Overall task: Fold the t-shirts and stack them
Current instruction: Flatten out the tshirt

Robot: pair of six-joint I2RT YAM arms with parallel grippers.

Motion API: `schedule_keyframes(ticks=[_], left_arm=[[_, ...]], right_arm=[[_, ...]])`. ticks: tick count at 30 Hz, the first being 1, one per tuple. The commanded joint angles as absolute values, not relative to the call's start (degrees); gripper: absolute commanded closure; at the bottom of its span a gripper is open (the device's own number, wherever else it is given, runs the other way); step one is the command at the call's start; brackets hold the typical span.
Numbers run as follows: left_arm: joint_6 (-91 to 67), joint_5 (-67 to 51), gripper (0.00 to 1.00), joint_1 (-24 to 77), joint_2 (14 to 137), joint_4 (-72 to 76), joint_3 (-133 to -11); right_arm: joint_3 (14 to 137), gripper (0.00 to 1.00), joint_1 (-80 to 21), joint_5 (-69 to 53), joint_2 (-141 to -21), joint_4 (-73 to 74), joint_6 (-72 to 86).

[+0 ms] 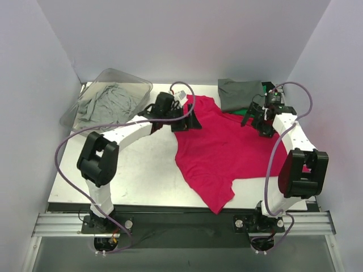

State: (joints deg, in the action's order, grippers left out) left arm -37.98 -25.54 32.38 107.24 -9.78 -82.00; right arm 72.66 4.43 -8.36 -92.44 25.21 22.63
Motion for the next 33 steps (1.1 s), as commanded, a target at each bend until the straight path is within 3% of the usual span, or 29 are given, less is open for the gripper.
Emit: schedule_keyframes(ticks=[1, 11, 18, 33], left_arm=[[-41.13, -25.66, 0.03, 34.54, 110.12, -5.90, -80.16], [-41.68, -26.19, 0.03, 36.12, 118.29, 0.09, -76.81], [-32.53, -19.79, 0.03, 34.98, 120.85, -16.15, -79.19], [-25.06, -13.63, 0.03, 21.01, 114.87, -22.41, -72.68]], right_arm=[[69.45, 0.02, 3.87, -7.65, -91.49, 27.77, 25.48], [65.74, 0.02, 2.64, -9.23, -90.97, 27.77, 27.68], [65.21, 0.02, 1.50, -10.11, -92.55, 27.60, 28.47], [68.20, 0.03, -9.84, -10.55, -100.19, 28.12, 31.99]])
